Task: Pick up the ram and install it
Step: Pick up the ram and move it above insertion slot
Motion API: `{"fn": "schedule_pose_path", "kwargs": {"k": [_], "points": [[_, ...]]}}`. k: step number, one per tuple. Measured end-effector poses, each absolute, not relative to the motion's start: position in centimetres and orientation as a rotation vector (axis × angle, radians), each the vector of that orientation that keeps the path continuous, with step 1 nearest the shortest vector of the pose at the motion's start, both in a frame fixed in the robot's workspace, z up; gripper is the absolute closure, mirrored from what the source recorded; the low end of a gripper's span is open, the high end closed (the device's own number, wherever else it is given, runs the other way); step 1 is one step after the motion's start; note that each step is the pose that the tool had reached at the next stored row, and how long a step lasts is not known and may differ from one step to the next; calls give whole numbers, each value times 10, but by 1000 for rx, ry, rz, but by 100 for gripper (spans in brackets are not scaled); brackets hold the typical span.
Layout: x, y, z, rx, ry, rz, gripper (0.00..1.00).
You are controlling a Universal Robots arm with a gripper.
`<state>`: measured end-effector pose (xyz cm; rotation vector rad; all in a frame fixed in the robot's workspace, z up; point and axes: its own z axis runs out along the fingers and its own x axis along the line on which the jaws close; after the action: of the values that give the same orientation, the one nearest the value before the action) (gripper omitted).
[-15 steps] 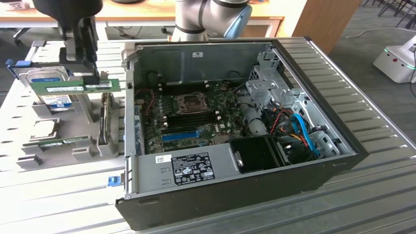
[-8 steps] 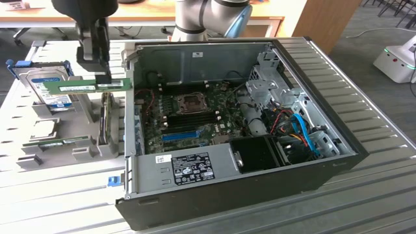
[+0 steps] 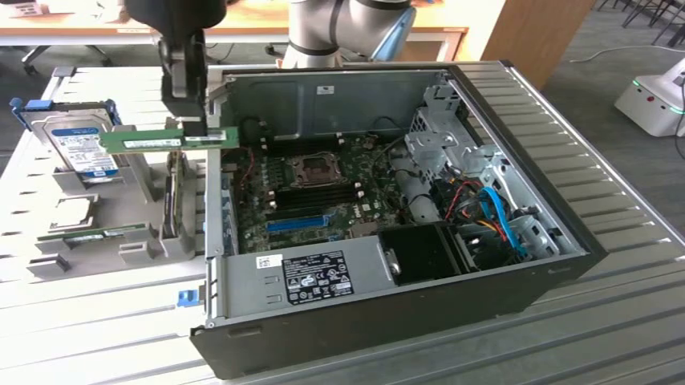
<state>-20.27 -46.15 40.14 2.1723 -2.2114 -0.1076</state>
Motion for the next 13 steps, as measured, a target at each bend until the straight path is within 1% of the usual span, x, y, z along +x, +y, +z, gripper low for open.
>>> {"fn": "schedule_pose_path", "kwargs": {"k": [13], "points": [[-172, -461, 401, 2171, -2209, -111, 89]]}}
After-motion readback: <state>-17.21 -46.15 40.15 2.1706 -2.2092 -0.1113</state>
